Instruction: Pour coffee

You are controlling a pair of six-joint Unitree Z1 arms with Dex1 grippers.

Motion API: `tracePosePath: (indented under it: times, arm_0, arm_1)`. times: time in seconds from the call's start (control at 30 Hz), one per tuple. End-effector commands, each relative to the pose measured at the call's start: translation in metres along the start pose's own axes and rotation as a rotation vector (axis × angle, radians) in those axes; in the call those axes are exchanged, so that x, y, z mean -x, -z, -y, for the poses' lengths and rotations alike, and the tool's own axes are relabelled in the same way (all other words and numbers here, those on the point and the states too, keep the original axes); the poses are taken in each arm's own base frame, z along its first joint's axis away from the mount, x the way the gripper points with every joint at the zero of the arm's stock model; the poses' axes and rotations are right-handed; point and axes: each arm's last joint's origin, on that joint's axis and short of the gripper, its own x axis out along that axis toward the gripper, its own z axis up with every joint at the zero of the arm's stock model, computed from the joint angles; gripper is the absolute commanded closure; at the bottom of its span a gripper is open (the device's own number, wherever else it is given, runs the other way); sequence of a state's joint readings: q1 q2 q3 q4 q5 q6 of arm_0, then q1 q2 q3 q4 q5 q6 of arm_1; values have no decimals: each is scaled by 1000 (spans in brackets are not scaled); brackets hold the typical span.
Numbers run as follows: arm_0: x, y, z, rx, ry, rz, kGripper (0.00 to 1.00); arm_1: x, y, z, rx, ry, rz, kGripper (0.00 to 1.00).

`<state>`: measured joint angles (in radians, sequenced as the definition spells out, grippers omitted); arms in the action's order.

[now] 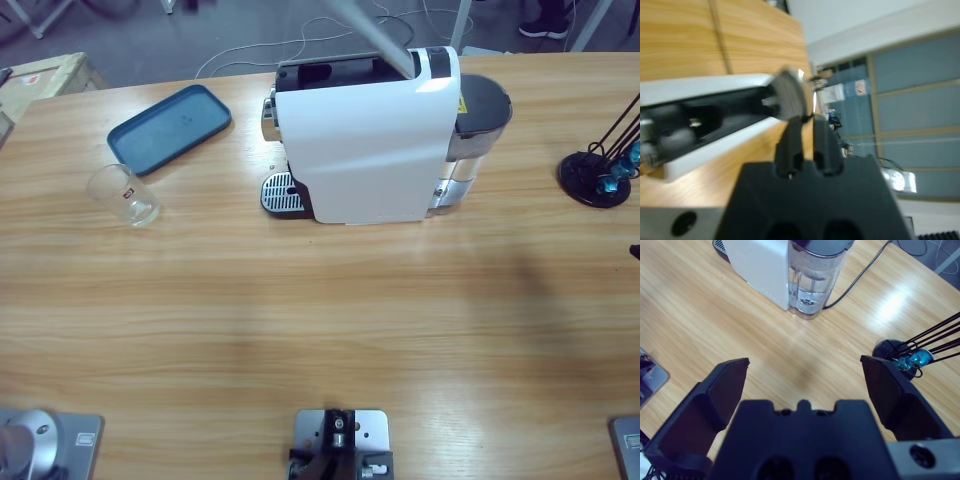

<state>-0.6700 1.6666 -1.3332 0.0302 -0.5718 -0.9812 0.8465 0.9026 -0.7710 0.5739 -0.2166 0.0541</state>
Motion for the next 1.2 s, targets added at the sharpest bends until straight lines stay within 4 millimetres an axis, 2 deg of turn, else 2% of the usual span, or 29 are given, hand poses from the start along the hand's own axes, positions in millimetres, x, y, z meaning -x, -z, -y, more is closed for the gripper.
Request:
tracePosePath:
  times: [0.03, 0.1, 0.13, 0.17, 0.2, 0.23, 0.27, 0.33, 0.37, 0.43, 0.5, 0.57, 0.67, 0.73, 0.8, 0.87, 0.93, 1.0, 1.2]
  arm_0:
    - [18, 0, 58, -107, 125, 68, 1000]
    - [28, 2, 70, -208, 142, 92, 981]
    - [40, 8, 70, -290, 108, 106, 458]
    - [52, 19, 65, -406, 38, 114, 202]
    - [65, 36, 59, -581, -54, 115, 183]
    - [79, 62, 47, -778, -153, 89, 184]
    - [92, 83, 36, -906, -206, 60, 181]
    - [121, 122, 3, -992, -303, 27, 153]
    - [135, 135, -11, -1009, -337, 29, 98]
    - [158, 157, -36, -1050, -396, 36, 23]
    - [176, 169, -50, -1071, -462, 61, 23]
    - [189, 177, -59, -1080, -517, 43, 19]
    - [192, 188, -79, -1087, -568, -46, 18]
    - [196, 196, -91, -1085, -566, -34, 18]
    - [199, 200, -96, -1087, -563, -10, 18]
    - [199, 200, -98, -1087, -568, -6, 18]
    - [198, 200, -99, -1086, -567, -4, 18]
    - [198, 201, -99, -1084, -565, -4, 18]
    - [201, 202, -99, -1078, -556, 18, 18]
  arm_1:
    - [-9, 5, -3, 26, -9, -41, 0]
    - [-8, 6, -1, 1, 34, -33, 0]
    - [-7, 7, 2, -26, 75, -25, 0]
    - [-4, 8, 5, -54, 122, -14, 1]
    - [-1, 10, 8, -84, 166, -3, 20]
    - [0, 11, 10, -111, 201, 0, 23]
    - [-1, 11, 14, -145, 239, -5, 27]
    - [-9, 8, 23, -216, 333, -41, 37]
    - [-17, 6, 29, -273, 371, -58, 40]
    - [-42, 12, 40, -379, 427, -102, 41]
    - [-64, 25, 51, -458, 477, -138, 41]
    - [-78, 35, 60, -514, 511, -155, 68]
    - [-93, 47, 72, -582, 521, -175, 114]
    - [-99, 51, 78, -604, 522, -172, 184]
    - [-104, 53, 84, -619, 521, -161, 201]
    - [-114, 54, 88, -628, 512, -150, 208]
    - [-125, 52, 93, -629, 506, -138, 286]
    - [-134, 52, 98, -638, 516, -140, 294]
    - [-144, 55, 111, -669, 549, -130, 339]
